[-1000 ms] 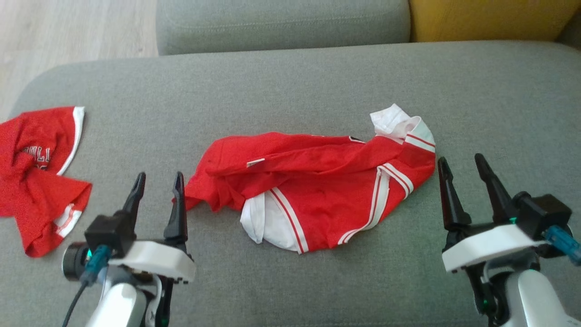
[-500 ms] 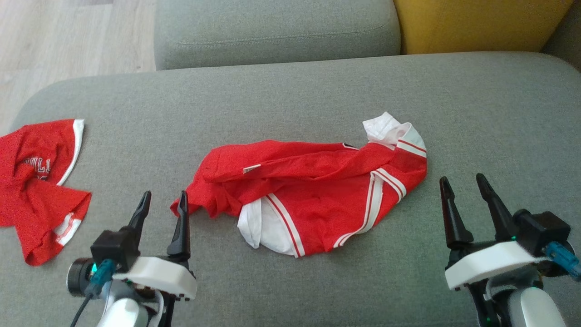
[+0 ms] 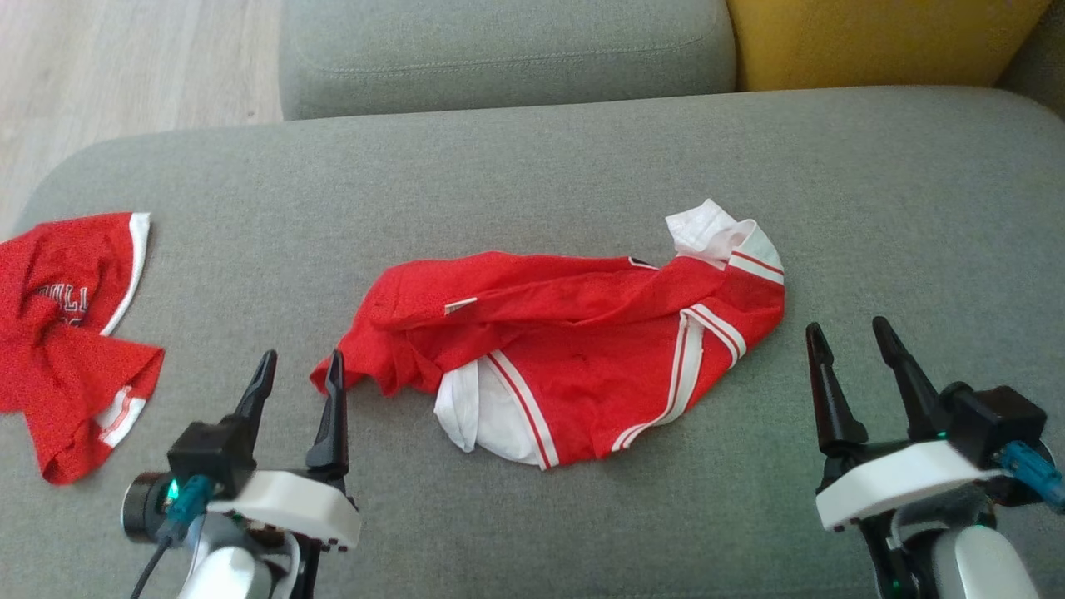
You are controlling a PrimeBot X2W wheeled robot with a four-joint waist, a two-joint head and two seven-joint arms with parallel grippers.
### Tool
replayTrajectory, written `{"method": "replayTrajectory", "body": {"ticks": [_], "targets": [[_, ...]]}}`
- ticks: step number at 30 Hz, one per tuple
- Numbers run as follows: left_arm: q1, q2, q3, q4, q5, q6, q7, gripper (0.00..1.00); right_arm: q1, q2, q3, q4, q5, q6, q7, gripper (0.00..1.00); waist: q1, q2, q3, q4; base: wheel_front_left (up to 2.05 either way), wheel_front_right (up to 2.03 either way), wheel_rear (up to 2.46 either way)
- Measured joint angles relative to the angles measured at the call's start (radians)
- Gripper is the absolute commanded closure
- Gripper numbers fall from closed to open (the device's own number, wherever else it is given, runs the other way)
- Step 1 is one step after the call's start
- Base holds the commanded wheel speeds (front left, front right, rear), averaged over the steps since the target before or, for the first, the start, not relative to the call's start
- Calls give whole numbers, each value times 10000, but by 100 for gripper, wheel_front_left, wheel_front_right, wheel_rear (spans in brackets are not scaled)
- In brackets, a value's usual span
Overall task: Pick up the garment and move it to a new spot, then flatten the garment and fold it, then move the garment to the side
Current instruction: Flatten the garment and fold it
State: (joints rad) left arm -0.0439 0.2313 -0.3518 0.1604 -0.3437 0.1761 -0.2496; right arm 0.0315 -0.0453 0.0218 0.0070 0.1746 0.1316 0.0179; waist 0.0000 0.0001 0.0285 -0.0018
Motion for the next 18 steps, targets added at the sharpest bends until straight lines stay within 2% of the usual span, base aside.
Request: {"method": "replayTrajectory", "body": {"ticks": [12, 18], "targets": [[-46, -2, -10, -63, 69, -2, 0, 0, -53, 0, -161, 17, -79, 0, 0, 0, 0, 0, 250, 101, 0, 0, 0], [-574, -35, -25, -217, 163, -69, 0, 0, -1121, 0, -625, 1066, -82, 0, 2, 0, 0, 0, 763, 249, 0, 0, 0]]}}
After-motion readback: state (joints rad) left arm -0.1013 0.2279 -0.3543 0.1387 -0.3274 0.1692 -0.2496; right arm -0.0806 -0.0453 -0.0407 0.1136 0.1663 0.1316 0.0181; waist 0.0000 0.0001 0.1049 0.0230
